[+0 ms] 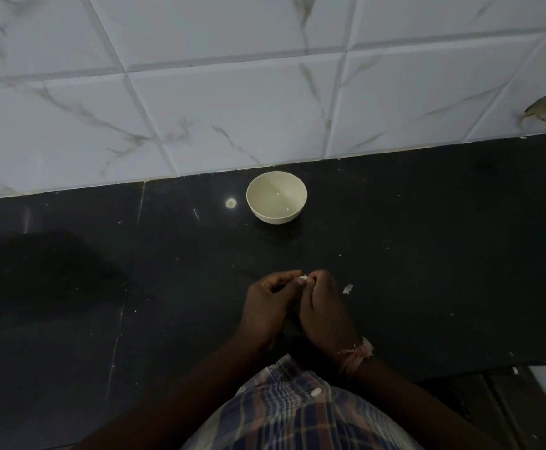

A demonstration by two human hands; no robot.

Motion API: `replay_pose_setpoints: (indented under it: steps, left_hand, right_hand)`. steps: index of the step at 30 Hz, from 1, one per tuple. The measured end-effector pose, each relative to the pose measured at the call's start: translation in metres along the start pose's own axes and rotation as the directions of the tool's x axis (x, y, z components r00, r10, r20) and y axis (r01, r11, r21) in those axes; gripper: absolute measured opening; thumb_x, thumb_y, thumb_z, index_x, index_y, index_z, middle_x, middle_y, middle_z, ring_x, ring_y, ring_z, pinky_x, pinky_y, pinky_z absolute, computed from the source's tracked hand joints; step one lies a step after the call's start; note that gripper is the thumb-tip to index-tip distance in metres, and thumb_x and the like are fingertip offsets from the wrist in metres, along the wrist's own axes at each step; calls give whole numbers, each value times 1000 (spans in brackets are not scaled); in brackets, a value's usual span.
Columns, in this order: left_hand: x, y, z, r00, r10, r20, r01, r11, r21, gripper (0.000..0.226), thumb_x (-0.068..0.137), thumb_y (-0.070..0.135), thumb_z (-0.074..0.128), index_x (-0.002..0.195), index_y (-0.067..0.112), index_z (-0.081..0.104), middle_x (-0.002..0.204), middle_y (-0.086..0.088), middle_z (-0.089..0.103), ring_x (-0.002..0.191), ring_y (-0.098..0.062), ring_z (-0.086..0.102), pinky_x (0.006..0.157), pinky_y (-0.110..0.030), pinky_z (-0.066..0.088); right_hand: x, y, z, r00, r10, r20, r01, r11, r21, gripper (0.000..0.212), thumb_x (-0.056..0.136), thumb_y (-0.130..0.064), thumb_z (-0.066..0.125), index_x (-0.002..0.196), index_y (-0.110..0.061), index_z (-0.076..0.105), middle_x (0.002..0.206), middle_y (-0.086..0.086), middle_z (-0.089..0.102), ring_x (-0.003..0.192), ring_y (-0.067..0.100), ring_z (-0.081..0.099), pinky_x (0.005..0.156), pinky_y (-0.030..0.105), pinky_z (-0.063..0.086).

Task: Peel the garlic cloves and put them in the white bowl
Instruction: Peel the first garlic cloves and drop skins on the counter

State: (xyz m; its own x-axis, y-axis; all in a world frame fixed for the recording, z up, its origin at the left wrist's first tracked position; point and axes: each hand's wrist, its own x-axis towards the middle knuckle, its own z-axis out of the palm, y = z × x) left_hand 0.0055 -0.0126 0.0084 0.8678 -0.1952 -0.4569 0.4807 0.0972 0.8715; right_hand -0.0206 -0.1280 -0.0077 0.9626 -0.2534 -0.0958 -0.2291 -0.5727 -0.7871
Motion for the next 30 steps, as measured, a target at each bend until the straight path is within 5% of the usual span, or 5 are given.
replay_pose_setpoints:
  steps: [8, 17, 20, 25, 30]
  left_hand:
    - [12, -15, -6, 990, -106, -88, 100, 992, -74, 19, 95, 11, 69, 113, 10, 73, 101, -11, 78, 93, -26, 75, 86, -38, 60]
    - [16, -20, -6, 975, -200, -100, 183, 971, -154, 16, 96, 7, 67, 111, 8, 71, 104, -12, 77, 95, -22, 74, 82, -34, 61]
    - [17, -23, -7, 973, -217, -82, 204, 968, -148, 20, 97, 7, 66, 117, 8, 71, 106, -10, 78, 96, -20, 74, 79, -31, 59]
    - [15, -26, -8, 975, -222, -35, 214, 964, -159, 23, 97, 4, 64, 120, 7, 69, 115, -13, 75, 108, -25, 72, 88, -36, 59]
    - [14, -25, -10, 974, -223, -27, 217, 967, -136, 26, 99, 3, 60, 120, 12, 70, 119, -9, 74, 112, -26, 70, 88, -34, 59]
  right_hand:
    - [16, 33, -13, 913, 407, -9, -401, 903, 153, 32, 109, -29, 34, 102, -9, 59, 88, 7, 59, 77, 16, 54, 76, 38, 45]
    - [26, 74, -14, 843, 520, -139, -456, 828, 327, 13, 99, -15, 61, 92, -11, 71, 94, 6, 74, 83, 19, 70, 76, 32, 56]
    - [26, 74, -11, 863, 492, -117, -430, 836, 342, 16, 99, -6, 58, 101, -8, 73, 91, 6, 73, 70, 8, 66, 57, 11, 47]
    - [19, 71, -13, 916, 385, -114, -366, 917, 157, 25, 98, -11, 61, 122, -14, 70, 120, 0, 70, 112, 18, 66, 99, 28, 50]
    - [0, 51, -16, 971, 163, -175, -163, 987, 16, 13, 99, -16, 61, 110, -19, 67, 113, -3, 58, 104, 10, 58, 82, 13, 40]
